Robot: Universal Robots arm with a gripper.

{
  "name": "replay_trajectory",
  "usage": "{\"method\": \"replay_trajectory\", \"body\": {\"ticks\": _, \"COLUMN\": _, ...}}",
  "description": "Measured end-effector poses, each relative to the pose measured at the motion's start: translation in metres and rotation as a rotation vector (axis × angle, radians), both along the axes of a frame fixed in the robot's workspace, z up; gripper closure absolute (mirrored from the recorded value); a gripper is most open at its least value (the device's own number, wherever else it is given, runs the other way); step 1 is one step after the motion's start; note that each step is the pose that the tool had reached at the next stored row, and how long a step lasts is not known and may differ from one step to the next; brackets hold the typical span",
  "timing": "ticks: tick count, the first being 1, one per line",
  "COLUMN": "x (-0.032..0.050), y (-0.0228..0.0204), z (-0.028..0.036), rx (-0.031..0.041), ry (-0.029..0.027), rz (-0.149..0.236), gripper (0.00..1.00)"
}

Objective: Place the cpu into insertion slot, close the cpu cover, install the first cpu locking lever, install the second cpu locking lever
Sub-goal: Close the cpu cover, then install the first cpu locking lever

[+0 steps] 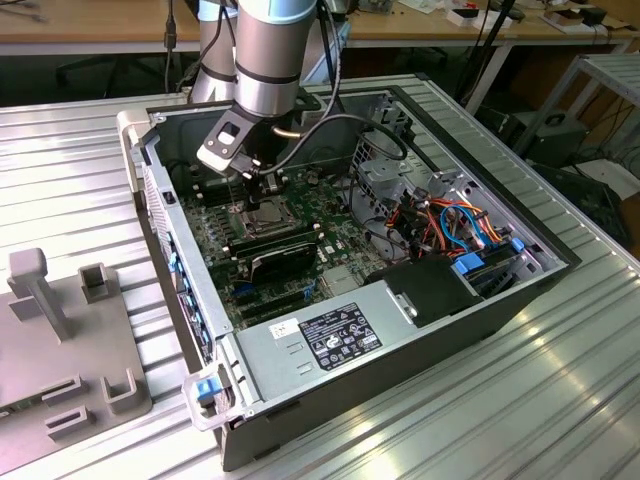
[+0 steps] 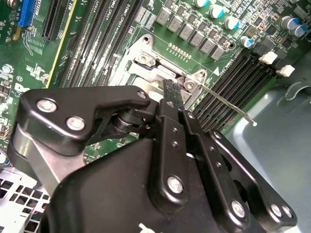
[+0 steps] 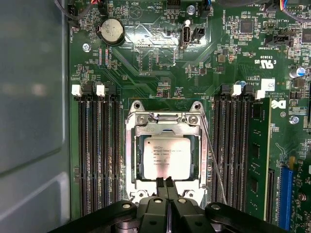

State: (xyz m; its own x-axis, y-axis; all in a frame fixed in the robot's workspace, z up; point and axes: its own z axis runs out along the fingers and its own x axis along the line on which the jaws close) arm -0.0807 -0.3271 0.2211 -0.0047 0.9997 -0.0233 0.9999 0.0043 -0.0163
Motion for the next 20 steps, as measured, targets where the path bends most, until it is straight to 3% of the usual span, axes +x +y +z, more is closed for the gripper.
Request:
{"method": "replay_trajectory", "body": {"ticks": 4, "x": -0.0022, "y": 0.0057, "z": 0.0, "rx": 0.0, "ry": 0.0, "rz": 0.0, "gripper": 0.89}}
{"method": "replay_trajectory", "body": {"ticks": 6, "x": -0.0103, "y": 0.0057, "z": -0.0001, "rx": 0.0, "ry": 0.0002, "rz": 0.0, "gripper": 0.89}}
{"method": "replay_trajectory", "body": {"ticks": 8, "x": -0.0233, "y": 0.0058, "z": -0.0001, "rx": 0.0, "ry": 0.0001, "rz": 0.0, "gripper": 0.89}}
{"method": "replay_trajectory", "body": {"ticks": 10, "x": -0.03, "y": 0.0062, "z": -0.0001, "rx": 0.0001, "ry": -0.0001, "rz": 0.0, "gripper": 0.89}}
{"method": "replay_trajectory", "body": {"ticks": 12, "x": -0.0315, "y": 0.0067, "z": -0.0001, "rx": 0.0001, "ry": 0.0, "rz": 0.0, "gripper": 0.89}}
{"method": "replay_trajectory", "body": {"ticks": 13, "x": -0.032, "y": 0.0075, "z": 0.0152, "rx": -0.0001, "ry": 0.0, "rz": 0.0, "gripper": 0.89}}
{"method": "replay_trajectory", "body": {"ticks": 14, "x": -0.0504, "y": 0.0092, "z": 0.0183, "rx": 0.0, "ry": 0.0, "rz": 0.0, "gripper": 0.89}}
{"method": "replay_trajectory", "body": {"ticks": 15, "x": -0.0533, "y": 0.0149, "z": 0.0183, "rx": -0.0001, "ry": 0.0, "rz": 0.001, "gripper": 0.89}}
{"method": "replay_trajectory", "body": {"ticks": 20, "x": -0.0534, "y": 0.023, "z": 0.0183, "rx": -0.0001, "ry": 0.0001, "rz": 0.001, "gripper": 0.89}}
